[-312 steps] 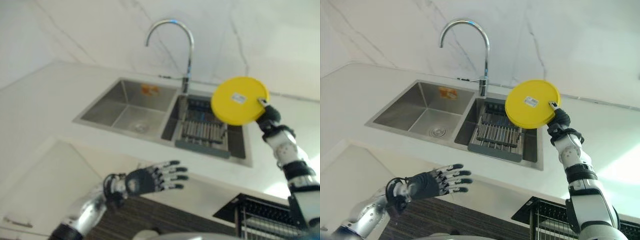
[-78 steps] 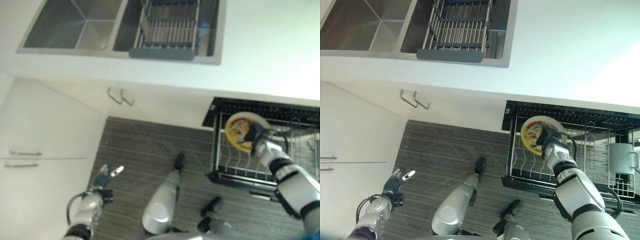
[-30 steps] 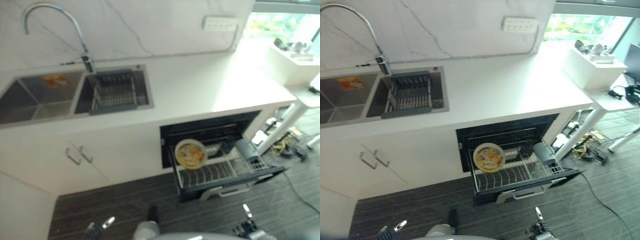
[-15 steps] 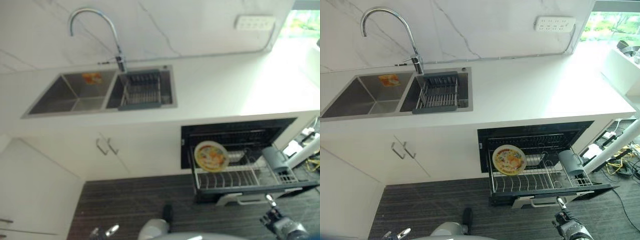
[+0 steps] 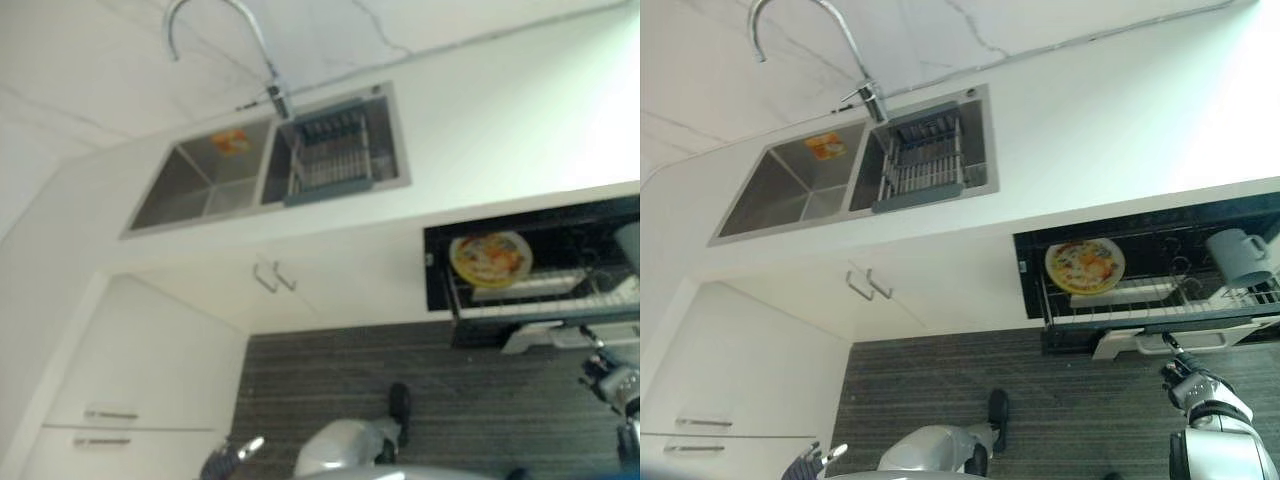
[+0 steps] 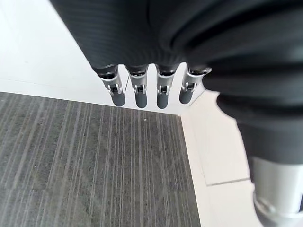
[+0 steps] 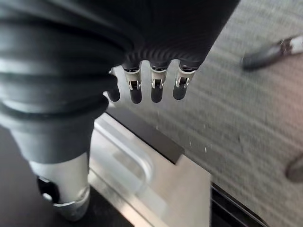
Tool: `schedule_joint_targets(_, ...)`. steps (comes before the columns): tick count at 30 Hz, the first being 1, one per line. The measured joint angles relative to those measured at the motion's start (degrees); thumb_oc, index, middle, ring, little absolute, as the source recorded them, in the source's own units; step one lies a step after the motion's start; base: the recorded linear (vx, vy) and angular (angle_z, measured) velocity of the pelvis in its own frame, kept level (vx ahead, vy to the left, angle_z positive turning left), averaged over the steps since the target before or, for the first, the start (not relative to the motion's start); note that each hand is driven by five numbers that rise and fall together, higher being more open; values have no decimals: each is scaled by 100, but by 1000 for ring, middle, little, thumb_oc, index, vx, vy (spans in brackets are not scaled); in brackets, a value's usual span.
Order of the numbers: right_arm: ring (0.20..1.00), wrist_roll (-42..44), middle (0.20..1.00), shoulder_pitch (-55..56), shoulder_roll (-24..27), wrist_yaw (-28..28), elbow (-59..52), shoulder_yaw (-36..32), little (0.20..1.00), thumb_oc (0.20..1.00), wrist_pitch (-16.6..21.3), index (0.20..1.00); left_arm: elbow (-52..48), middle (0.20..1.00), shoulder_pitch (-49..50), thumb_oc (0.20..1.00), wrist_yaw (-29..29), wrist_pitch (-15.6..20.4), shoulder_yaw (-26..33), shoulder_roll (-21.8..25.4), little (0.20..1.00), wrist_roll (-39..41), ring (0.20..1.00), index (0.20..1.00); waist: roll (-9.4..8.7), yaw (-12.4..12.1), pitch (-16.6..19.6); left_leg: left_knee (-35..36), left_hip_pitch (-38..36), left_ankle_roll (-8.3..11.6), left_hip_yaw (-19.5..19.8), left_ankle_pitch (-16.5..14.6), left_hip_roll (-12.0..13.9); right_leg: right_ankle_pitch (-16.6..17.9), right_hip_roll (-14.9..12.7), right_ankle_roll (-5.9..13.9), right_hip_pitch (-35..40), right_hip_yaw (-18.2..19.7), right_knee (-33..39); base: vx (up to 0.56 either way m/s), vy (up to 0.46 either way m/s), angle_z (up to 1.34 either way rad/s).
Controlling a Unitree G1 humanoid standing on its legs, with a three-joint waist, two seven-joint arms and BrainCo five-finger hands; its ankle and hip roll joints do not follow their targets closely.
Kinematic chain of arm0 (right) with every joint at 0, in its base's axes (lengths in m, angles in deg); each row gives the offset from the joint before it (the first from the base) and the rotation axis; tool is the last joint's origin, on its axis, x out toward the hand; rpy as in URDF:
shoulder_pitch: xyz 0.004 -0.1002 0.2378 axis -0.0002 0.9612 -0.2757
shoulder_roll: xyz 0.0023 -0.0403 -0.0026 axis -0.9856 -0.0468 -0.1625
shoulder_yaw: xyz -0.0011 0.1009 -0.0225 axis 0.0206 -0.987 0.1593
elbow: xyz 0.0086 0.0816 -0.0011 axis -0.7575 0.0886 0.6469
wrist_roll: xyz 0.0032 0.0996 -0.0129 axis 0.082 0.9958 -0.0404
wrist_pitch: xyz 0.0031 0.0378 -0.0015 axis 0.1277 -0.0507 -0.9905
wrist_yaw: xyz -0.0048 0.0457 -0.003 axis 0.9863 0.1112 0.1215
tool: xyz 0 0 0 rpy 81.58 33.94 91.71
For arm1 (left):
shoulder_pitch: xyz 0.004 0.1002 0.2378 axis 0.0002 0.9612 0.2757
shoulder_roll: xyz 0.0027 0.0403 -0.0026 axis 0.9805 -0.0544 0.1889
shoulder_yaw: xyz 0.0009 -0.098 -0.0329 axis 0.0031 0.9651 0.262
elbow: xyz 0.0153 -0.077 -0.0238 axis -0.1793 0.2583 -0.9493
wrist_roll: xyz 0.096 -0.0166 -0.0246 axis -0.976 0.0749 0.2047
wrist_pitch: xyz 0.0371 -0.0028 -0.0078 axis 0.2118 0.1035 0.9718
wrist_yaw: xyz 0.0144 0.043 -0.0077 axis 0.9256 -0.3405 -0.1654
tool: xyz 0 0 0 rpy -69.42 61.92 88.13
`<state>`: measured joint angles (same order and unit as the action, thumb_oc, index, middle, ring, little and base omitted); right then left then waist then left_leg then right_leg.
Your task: Place the dishes in the dishwasher.
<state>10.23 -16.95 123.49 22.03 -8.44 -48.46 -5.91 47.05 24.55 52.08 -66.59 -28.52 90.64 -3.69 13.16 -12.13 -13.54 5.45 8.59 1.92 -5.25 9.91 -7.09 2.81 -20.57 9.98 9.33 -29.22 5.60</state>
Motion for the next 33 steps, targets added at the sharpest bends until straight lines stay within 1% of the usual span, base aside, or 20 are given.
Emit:
schedule_joint_targets(1, 1000, -97, 1000, -187, 87, 0, 33, 8, 1000, 1000, -30, 1000, -14, 1000, 3, 1000, 8, -29, -8, -1, 1000, 10, 1000, 1000, 28, -15, -20, 0, 96, 22, -6, -15, -14, -6, -22, -2, -70, 1, 0, 3, 68, 33)
schedule_joint_targets(2, 1000, -191, 1000, -456, 174, -2, 79, 50, 1000, 1000, -50, 1000, 5, 1000, -11, 1000, 13, -55, -8, 3, 1000, 29, 1000, 1000, -13, -35, -93, -124, 205, 93, -27, -35, -94, 30, -155, 57, -157, -19, -6, -12, 64, 4)
schedule_joint_targets(3, 1000, -227, 1000, -646, 293, -6, 81, 77, 1000, 1000, -69, 1000, 6, 1000, 90, 1000, 31, -99, -64, -7, 1000, 72, 1000, 1000, 121, -138, -149, -152, 216, 84, -6, -53, -99, 53, -120, 104, -154, -1, -6, -30, 46, -17)
schedule_joint_targets(5, 1000, -286, 1000, -1115, 535, -77, 154, 228, 1000, 1000, -91, 1000, -95, 1000, 110, 1000, 45, -73, -232, 22, 1000, 195, 1000, 1000, 310, -230, -206, -34, 365, 108, 82, -71, -96, -61, -51, -88, -337, 26, -6, -44, 16, 7)
schedule_joint_targets(6, 1000, -285, 1000, -1417, 672, -86, 207, 277, 1000, 1000, -112, 1000, -140, 1000, 10, 1000, 56, -74, -223, 44, 1000, 209, 1000, 1000, 273, -204, -294, -73, 571, 348, 64, -241, -134, -75, -144, -104, -532, 9, 0, -28, -3, 34)
schedule_joint_targets(7, 1000, -286, 1000, -1691, 753, -90, 271, 321, 1000, 1000, -116, 1000, -118, 1000, -102, 1000, 59, -84, -214, 67, 1000, 241, 1000, 1000, 138, -183, -453, -435, 751, 103, 60, -212, -272, 43, -361, 45, -632, -24, -15, -6, -13, -5)
schedule_joint_targets(8, 1000, -291, 1000, -2064, 872, -115, 291, 451, 1000, 1000, -115, 1000, -124, 1000, -64, 1000, 62, -126, -228, 47, 1000, 289, 1000, 1000, 251, -276, -563, -666, 687, -234, 213, -283, -196, 87, -345, 139, -671, -29, -51, 5, -15, -15)
schedule_joint_targets(9, 1000, -301, 1000, -2314, 942, -187, 344, 583, 1000, 1000, -132, 1000, -288, 1000, -44, 1000, 50, -124, -202, 119, 1000, 408, 1000, 1000, 284, -270, -565, -515, 696, -220, 263, -265, -218, 70, -336, 47, -734, 44, -18, 23, -17, -10)
schedule_joint_targets(11, 1000, -391, 1000, -2541, 997, -319, 354, 607, 1000, 1000, -139, 1000, -512, 1000, -66, 1000, 49, -85, -194, 302, 1000, 413, 1000, 1000, 282, -276, -646, -437, 716, -204, 320, -247, -242, 93, -311, 35, -747, 46, -18, 35, -9, 28)
schedule_joint_targets(13, 1000, -404, 1000, -2953, 1081, -389, 544, 725, 1000, 1000, -173, 1000, -614, 1000, -53, 1000, 50, -162, -196, 421, 1000, 432, 1000, 1000, 307, -300, -727, -432, 733, -177, 405, -227, -240, 163, -270, -10, -754, 56, -27, 51, -12, 17)
schedule_joint_targets(15, 1000, -470, 1000, -3167, 1126, -460, 647, 860, 1000, 1000, -235, 1000, -707, 1000, -2, 1000, 56, -258, -195, 488, 1000, 446, 1000, 1000, 308, -328, -727, -428, 744, -153, 479, -199, -232, 248, -237, 34, -757, 68, -23, 57, -26, 4)
schedule_joint_targets(16, 1000, -519, 1000, -3331, 1174, -465, 755, 1014, 1000, 1000, -399, 1000, -728, 1000, 21, 1000, 56, -309, -195, 502, 1000, 463, 1000, 1000, 312, -324, -725, -385, 748, -140, 482, -132, -193, 239, -197, 51, -797, 71, -42, 54, -41, -6)
schedule_joint_targets(18, 1000, -575, 1000, -3506, 1180, -469, 799, 1184, 1000, 1000, -501, 1000, -841, 1000, 16, 1000, 57, -413, -201, 512, 1000, 536, 1000, 1000, 324, -322, -722, -295, 735, -252, 504, -65, -137, 232, -131, 174, -831, 74, -51, 50, -42, -7)
schedule_joint_targets(19, 1000, -623, 1000, -3745, 1216, -517, 840, 1384, 1000, 1000, -671, 1000, -925, 1000, -4, 1000, 59, -435, -202, 514, 1000, 537, 1000, 1000, 369, -322, -739, -193, 747, -398, 520, 40, -82, 266, -62, 241, -897, 83, -52, 39, -27, -7)
schedule_joint_targets(20, 1000, -624, 1000, -3778, 1226, -524, 841, 1505, 1000, 1000, -672, 1000, -917, 1000, -36, 1000, 64, -440, -202, 514, 1000, 641, 1000, 1000, 392, -321, -737, -141, 760, -475, 514, 95, -48, 260, -29, 235, -947, 95, -51, 43, -32, -8)
schedule_joint_targets(26, 1000, -754, 1000, -3801, 1227, -411, 841, 1513, 1000, 1000, -652, 1000, -911, 1000, -73, 1000, 162, -440, -201, 515, 1000, 641, 1000, 1000, 425, -323, -756, -125, 788, -469, 493, 94, 6, 246, 20, 215, -998, 125, -51, 14, -15, -2)
schedule_joint_targets(29, 1000, -1095, 1000, -3798, 1238, 188, 841, 1507, 1000, 1000, -649, 1000, -915, 1000, -88, 1000, 212, -405, -187, 523, 1000, 641, 1000, 1000, 398, -304, -782, -126, 838, -440, 464, 74, 25, 248, 24, 215, -1080, 200, -51, 2, -58, -8)
schedule_joint_targets(31, 1000, -1402, 1000, -3705, 1228, 503, 816, 1519, 1000, 1000, -624, 1000, -920, 1000, -112, 1000, 256, -363, -174, 551, 1000, 642, 1000, 1000, 337, -292, -827, -143, 839, -428, 455, 84, 52, 251, 46, 217, -1080, 211, -52, -40, -106, -5)
schedule_joint_targets(32, 1000, -1524, 1000, -3316, 1086, 772, 572, 1506, 1000, 1000, -328, 1000, -912, 1000, -121, 1000, 308, -282, -52, 606, 1000, 641, 1000, 1000, 176, -284, -945, -149, 845, -405, 450, 98, 152, 250, 149, 215, -1098, 226, -52, -67, -80, -16)
schedule_joint_targets(33, 1000, -1551, 1000, -2881, 846, 880, 22, 1494, 1000, 1000, -110, 1000, -886, 1000, -122, 1000, 363, -243, 127, 642, 1000, 641, 1000, 1000, -30, -253, -1092, -148, 858, -376, 436, 117, 280, 231, 274, 168, -1143, 275, -52, -92, -49, -19)
